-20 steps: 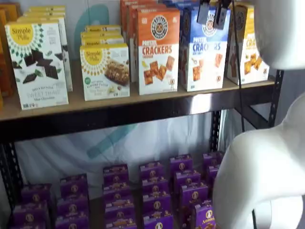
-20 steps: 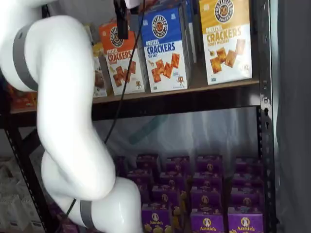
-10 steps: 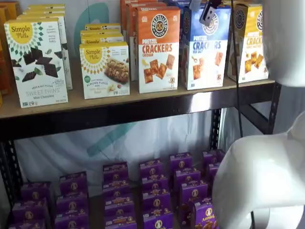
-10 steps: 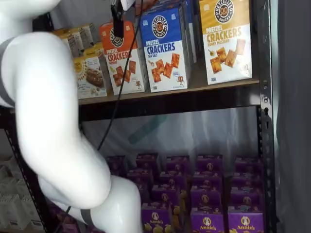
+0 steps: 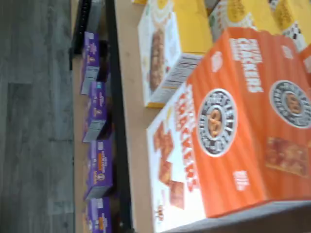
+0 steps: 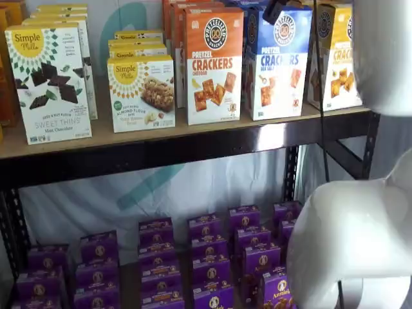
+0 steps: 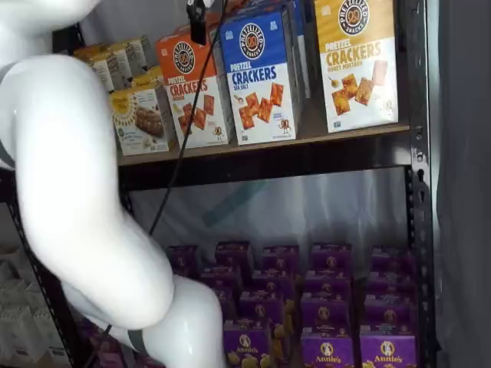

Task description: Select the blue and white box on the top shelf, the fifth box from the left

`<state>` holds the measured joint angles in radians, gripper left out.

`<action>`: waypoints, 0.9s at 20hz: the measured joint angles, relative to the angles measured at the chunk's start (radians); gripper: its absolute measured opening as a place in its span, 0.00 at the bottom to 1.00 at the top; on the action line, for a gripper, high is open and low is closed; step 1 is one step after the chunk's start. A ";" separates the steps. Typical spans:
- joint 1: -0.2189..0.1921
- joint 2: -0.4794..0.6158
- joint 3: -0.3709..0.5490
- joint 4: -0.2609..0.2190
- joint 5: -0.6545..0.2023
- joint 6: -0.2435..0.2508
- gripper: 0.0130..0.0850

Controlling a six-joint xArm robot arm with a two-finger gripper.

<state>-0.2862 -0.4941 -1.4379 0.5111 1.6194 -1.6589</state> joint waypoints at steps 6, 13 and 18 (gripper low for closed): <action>-0.020 0.072 -0.053 0.007 -0.027 -0.027 1.00; -0.019 0.124 -0.085 -0.025 -0.056 -0.051 1.00; -0.014 0.144 -0.091 -0.048 -0.080 -0.063 1.00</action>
<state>-0.3002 -0.3499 -1.5285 0.4629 1.5398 -1.7220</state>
